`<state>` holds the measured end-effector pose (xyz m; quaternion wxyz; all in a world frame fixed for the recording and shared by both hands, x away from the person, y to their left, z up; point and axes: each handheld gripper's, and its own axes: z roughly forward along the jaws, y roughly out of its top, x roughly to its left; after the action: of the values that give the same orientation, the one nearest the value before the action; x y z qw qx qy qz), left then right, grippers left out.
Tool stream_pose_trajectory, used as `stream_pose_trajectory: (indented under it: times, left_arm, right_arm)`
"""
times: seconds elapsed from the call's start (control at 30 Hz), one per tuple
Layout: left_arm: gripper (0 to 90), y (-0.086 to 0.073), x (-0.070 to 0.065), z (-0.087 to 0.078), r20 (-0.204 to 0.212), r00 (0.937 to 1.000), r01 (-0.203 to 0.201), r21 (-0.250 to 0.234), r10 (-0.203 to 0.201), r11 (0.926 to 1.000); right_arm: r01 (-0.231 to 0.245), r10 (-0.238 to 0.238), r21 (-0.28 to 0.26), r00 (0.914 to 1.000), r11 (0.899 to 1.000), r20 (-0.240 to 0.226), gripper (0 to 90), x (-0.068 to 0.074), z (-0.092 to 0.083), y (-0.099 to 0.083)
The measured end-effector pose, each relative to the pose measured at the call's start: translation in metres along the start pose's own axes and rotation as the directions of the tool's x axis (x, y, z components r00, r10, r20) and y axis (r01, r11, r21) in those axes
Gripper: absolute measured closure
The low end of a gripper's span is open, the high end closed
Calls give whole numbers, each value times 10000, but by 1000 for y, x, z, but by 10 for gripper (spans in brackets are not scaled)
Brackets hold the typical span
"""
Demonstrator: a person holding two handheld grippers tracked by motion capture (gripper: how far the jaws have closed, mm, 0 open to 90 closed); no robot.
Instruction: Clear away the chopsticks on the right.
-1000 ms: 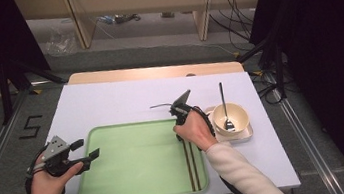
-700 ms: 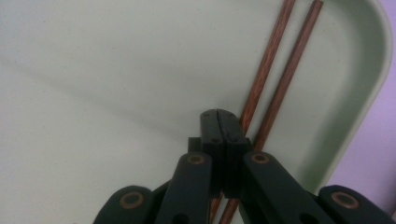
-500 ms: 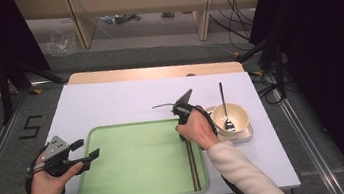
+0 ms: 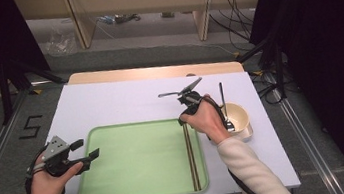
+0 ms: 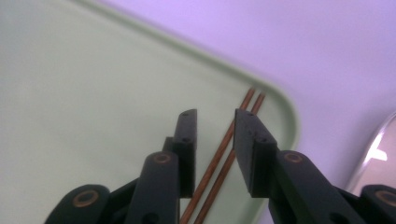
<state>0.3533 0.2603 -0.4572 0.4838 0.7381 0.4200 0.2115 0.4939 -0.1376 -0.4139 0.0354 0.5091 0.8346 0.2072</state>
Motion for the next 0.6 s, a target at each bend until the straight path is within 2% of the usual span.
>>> stream_pose_trajectory:
  times: [0.03,0.1,0.13,0.17,0.2,0.23,0.27,0.3,0.4,0.43,0.57,0.6]
  left_arm:
    - [286,0,0,0,-15,10000,33,10,-33,10000]
    - [286,0,0,0,-65,10000,45,39,-45,10000]
    - [286,0,0,0,-88,9999,50,41,-50,10000]
    - [286,0,0,0,-97,9999,51,43,-50,10000]
    - [286,0,0,0,-102,9999,56,34,-55,10000]
    - [286,0,0,0,-77,10000,49,40,-49,10000]
    - [286,0,0,0,-103,9999,46,74,-45,10000]
    - [286,-1,0,1,-86,9999,59,70,-58,10000]
    - [286,-1,0,2,-71,9999,141,56,-141,9999]
    - [286,0,0,2,-88,9999,143,66,-142,9999]
    - [286,0,0,4,32,10000,30,74,-30,10000]
    - [286,1,0,4,21,10000,12,94,-12,10000]
  right_arm:
    - [-153,153,-181,9999,9997,40,704,-3,-4,1]
    - [-41,44,-588,10000,9983,48,696,-8,-10,2]
    - [-231,235,-609,9997,9979,65,695,-9,-13,2]
    - [-199,203,-858,9998,9961,45,690,-13,-15,2]
    - [-439,439,-782,9990,9960,-23,686,-12,-18,1]
    - [-320,327,-1059,9995,9939,51,680,-16,-19,0]
    - [91,-82,-1202,9999,9927,86,674,-20,-19,1]
    - [-151,165,-1257,9998,9920,101,662,-21,-21,0]
    - [-276,296,-1425,9995,9894,119,638,-24,-25,-1]
    - [59,-32,-1576,9998,9875,176,633,-29,-26,-1]
    - [-230,292,-1899,9991,9815,303,622,-33,-36,-3]
    - [-138,192,-1955,9995,9806,258,622,-36,-37,-3]
